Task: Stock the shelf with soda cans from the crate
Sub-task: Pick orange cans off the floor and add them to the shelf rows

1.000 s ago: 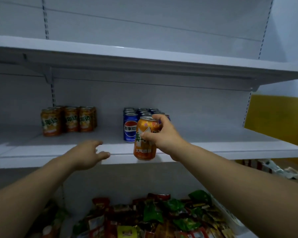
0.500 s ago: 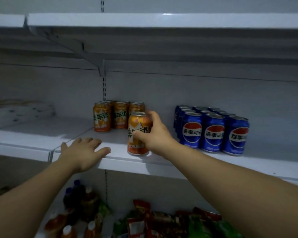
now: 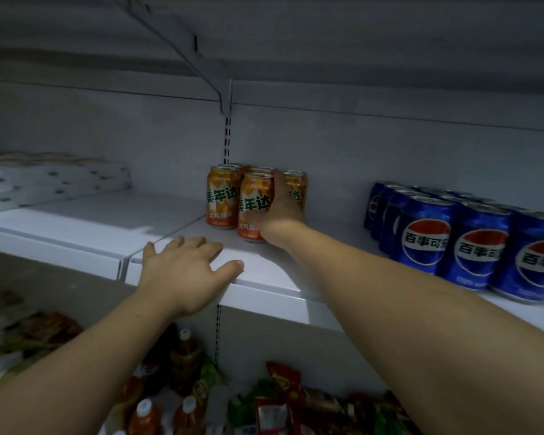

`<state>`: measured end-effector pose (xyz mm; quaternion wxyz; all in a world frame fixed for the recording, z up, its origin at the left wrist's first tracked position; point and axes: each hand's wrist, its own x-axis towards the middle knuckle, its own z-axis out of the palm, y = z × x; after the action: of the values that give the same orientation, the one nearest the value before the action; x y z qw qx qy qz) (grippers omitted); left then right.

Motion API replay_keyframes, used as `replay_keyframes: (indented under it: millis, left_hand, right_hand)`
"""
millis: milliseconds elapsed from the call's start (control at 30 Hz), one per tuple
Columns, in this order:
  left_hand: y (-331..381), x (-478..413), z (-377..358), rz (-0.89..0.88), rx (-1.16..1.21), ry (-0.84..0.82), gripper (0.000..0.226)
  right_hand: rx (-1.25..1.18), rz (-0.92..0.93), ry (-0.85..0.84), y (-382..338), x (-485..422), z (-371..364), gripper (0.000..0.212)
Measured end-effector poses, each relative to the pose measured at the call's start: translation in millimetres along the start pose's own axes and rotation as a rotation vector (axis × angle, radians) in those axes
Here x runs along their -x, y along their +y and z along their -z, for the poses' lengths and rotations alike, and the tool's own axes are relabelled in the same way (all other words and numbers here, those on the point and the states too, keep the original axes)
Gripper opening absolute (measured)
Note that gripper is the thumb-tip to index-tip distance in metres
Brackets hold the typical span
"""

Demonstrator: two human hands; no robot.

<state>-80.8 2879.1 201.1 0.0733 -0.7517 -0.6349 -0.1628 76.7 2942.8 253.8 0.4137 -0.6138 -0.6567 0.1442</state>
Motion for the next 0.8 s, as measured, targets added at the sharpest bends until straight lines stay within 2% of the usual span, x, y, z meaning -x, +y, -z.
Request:
replay_keyframes:
  millis: [133, 467, 667, 800]
  left_hand:
    - [-0.6, 0.7, -1.1, 0.003, 0.008, 0.016, 0.099]
    - [-1.1, 1.0, -3.7, -0.003, 0.032, 0.044, 0.095]
    - [1.7, 4.4, 2.3, 0.004, 0.036, 0.004, 0.09]
    - [2.3, 3.7, 14.6, 0.005, 0.055, -0.136, 0.072]
  right_hand:
    - [0.089, -0.014, 0.011, 1.1, -12.0, -9.0, 0.098]
    - [0.059, -0.021, 0.033, 8.3, -24.9, -19.0, 0.091]
    - [0.101, -0.068, -0.019, 8.4, -1.2, -11.9, 0.089]
    - [0.102, -0.04, -0.081, 4.0, 47.1, 38.5, 0.06]
